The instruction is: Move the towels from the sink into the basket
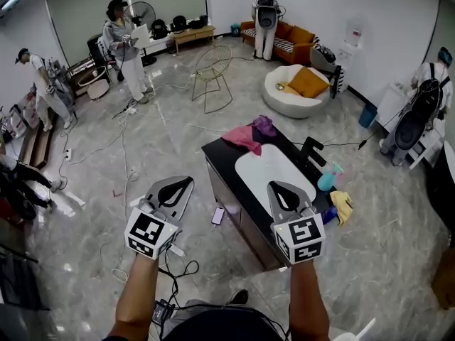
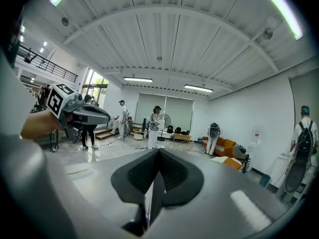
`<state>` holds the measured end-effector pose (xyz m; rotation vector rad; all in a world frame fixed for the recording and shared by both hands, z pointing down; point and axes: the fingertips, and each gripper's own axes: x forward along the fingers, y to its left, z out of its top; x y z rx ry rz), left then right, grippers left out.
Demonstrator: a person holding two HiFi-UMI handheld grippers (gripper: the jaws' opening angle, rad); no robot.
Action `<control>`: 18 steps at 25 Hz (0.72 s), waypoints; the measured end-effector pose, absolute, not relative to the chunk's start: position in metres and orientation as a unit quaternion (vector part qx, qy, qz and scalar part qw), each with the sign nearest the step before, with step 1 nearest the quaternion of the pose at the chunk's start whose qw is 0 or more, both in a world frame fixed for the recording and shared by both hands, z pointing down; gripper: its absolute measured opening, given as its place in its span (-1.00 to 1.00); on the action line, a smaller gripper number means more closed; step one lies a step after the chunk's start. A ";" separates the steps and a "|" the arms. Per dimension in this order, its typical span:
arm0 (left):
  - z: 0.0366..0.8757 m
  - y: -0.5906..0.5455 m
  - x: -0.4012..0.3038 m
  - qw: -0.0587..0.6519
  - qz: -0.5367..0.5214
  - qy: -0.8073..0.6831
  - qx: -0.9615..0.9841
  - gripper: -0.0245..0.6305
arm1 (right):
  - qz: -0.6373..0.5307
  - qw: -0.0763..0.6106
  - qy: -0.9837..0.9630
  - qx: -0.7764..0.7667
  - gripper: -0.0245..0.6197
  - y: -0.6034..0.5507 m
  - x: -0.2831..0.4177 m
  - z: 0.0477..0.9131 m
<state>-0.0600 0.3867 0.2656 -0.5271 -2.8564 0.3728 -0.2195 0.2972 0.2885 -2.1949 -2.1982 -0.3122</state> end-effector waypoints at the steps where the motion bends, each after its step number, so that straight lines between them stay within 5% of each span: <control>1: 0.268 0.387 -0.065 0.107 0.127 -0.970 -0.180 -0.91 | -0.100 0.010 -0.703 -0.704 -0.90 0.298 -0.224 0.291; 18: 0.273 0.436 -0.148 0.101 0.123 -0.979 -0.129 -0.91 | -0.120 0.028 -0.732 -0.670 -0.90 0.313 -0.280 0.300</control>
